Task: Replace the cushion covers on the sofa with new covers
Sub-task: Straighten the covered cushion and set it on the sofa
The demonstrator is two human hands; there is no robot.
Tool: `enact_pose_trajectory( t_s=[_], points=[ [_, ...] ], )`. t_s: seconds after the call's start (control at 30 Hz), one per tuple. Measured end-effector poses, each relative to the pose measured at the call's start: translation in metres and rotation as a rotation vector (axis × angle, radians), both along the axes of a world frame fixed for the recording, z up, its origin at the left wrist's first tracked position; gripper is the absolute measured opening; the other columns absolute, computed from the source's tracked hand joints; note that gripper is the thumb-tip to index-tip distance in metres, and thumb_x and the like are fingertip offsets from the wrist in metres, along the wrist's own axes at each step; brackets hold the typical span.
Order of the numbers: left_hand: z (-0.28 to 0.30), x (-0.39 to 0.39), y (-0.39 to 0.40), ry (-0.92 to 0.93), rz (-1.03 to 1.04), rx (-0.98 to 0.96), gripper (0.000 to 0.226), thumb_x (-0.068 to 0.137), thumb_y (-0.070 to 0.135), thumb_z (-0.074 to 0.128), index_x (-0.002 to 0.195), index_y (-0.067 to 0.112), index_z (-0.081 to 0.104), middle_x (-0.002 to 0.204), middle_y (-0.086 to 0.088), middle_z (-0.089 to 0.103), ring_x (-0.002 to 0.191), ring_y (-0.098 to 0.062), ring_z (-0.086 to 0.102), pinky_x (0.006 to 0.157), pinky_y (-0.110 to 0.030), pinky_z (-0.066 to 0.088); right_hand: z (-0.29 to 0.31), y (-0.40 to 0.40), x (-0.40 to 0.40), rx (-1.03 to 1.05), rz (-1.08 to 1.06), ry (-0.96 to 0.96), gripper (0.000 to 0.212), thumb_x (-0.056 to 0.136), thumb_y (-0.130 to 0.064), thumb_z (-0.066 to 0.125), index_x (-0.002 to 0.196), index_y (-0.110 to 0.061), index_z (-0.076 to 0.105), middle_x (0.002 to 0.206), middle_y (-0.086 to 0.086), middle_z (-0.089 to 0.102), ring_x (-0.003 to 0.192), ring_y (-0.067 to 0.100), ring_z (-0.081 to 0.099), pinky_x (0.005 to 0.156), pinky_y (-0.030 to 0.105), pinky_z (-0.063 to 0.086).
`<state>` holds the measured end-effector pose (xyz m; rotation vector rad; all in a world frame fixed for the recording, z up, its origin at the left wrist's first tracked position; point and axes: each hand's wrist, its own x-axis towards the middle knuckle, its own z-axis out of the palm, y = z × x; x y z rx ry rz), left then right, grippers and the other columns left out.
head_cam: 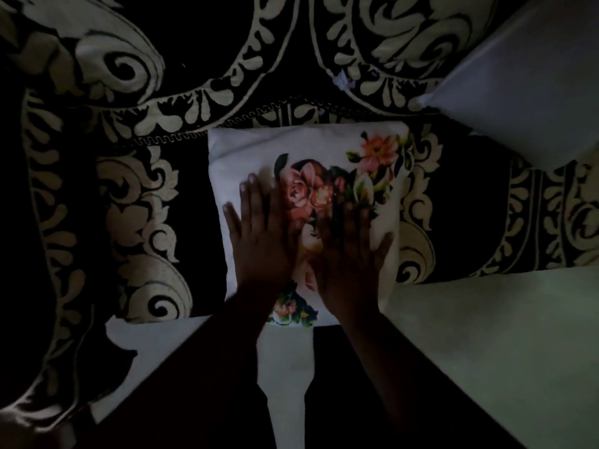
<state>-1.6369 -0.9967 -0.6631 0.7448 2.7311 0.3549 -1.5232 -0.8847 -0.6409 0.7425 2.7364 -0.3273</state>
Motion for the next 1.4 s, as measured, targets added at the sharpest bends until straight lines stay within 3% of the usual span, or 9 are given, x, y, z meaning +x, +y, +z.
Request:
enact_pose_trajectory(
  t_s=[0.17, 0.37, 0.5, 0.7, 0.97, 1.13, 1.23, 1.33, 1.4],
  points=[
    [-0.023, 0.053, -0.030, 0.070, -0.240, 0.010, 0.086, 0.097, 0.064, 0.048, 0.159, 0.011, 0.024, 0.166, -0.017, 0.016, 0.154, -0.039, 0.015, 0.120, -0.067, 0.011, -0.039, 0.046, 0.008, -0.068, -0.064, -0.079, 0.087, 0.091, -0.082, 0.020, 0.160, -0.036, -0.007, 0.169, 0.007, -0.004, 0.156, 0.037, -0.001, 0.108, 0.080, 0.012],
    [-0.049, 0.037, -0.030, 0.009, -0.291, -0.001, 0.094, 0.095, 0.066, 0.050, 0.161, 0.011, 0.013, 0.168, -0.017, 0.008, 0.155, -0.040, 0.010, 0.120, -0.068, 0.007, -0.052, 0.070, 0.015, -0.094, 0.024, -0.040, 0.098, 0.087, -0.086, 0.032, 0.161, -0.033, -0.004, 0.170, 0.009, 0.003, 0.156, 0.034, 0.001, 0.112, 0.074, 0.018],
    [-0.026, 0.027, -0.031, -0.047, -0.252, -0.025, 0.090, 0.099, 0.067, 0.038, 0.161, 0.009, 0.010, 0.168, -0.018, 0.008, 0.156, -0.038, 0.008, 0.120, -0.068, 0.008, -0.016, 0.059, 0.005, -0.065, -0.210, -0.055, 0.086, 0.096, -0.073, 0.033, 0.162, -0.028, 0.002, 0.170, 0.013, 0.001, 0.156, 0.033, 0.001, 0.114, 0.075, 0.009],
    [-0.022, 0.025, -0.039, 0.002, -0.306, -0.088, 0.089, 0.098, 0.060, 0.044, 0.161, 0.007, 0.011, 0.168, -0.022, 0.008, 0.155, -0.041, 0.005, 0.118, -0.071, 0.013, -0.017, -0.015, 0.016, 0.036, -0.026, 0.021, 0.070, 0.101, -0.065, 0.038, 0.160, -0.031, 0.022, 0.168, 0.013, 0.013, 0.154, 0.037, 0.013, 0.112, 0.075, 0.015],
    [-0.112, 0.050, -0.027, 0.012, -0.286, -0.160, 0.088, 0.095, 0.060, 0.032, 0.158, 0.004, 0.008, 0.161, -0.024, 0.012, 0.152, -0.039, -0.023, 0.117, -0.065, -0.018, -0.121, -0.005, 0.046, 0.125, 0.068, 0.051, 0.081, 0.097, -0.072, 0.032, 0.162, -0.035, 0.002, 0.168, 0.007, -0.017, 0.154, 0.030, -0.017, 0.111, 0.074, -0.007],
    [-0.063, 0.043, -0.032, 0.017, -0.269, -0.097, 0.087, 0.101, 0.063, 0.027, 0.162, 0.007, -0.001, 0.166, -0.023, 0.009, 0.155, -0.041, -0.004, 0.119, -0.071, 0.000, -0.056, -0.006, 0.028, 0.081, 0.011, 0.084, 0.070, 0.098, -0.067, 0.038, 0.157, -0.031, 0.032, 0.164, 0.011, 0.027, 0.151, 0.037, 0.023, 0.116, 0.071, 0.011],
    [-0.013, 0.020, -0.026, 0.048, -0.177, -0.025, 0.084, 0.099, 0.062, 0.044, 0.161, 0.010, 0.021, 0.166, -0.018, 0.021, 0.155, -0.036, 0.016, 0.117, -0.072, 0.013, -0.010, 0.018, -0.018, 0.084, -0.010, 0.133, 0.066, 0.099, -0.065, 0.028, 0.149, -0.025, 0.039, 0.149, 0.015, 0.042, 0.136, 0.042, 0.043, 0.113, 0.067, 0.024],
    [0.012, -0.014, -0.001, 0.025, -0.116, -0.015, 0.075, 0.101, 0.056, 0.041, 0.161, 0.014, 0.027, 0.168, -0.012, 0.017, 0.157, -0.031, 0.010, 0.119, -0.070, 0.005, -0.004, 0.049, -0.064, 0.093, 0.033, 0.060, 0.081, 0.097, -0.073, 0.027, 0.161, -0.025, 0.021, 0.165, 0.018, 0.021, 0.152, 0.041, 0.018, 0.114, 0.074, 0.004],
    [0.002, -0.031, 0.015, 0.001, -0.165, -0.037, 0.081, 0.099, 0.060, 0.041, 0.163, 0.016, 0.017, 0.170, -0.011, 0.006, 0.157, -0.031, 0.001, 0.118, -0.071, 0.001, -0.021, 0.062, -0.072, 0.034, 0.095, -0.031, 0.083, 0.097, -0.074, 0.028, 0.162, -0.029, 0.004, 0.169, 0.016, 0.002, 0.155, 0.040, 0.000, 0.109, 0.080, 0.006]
  ],
)
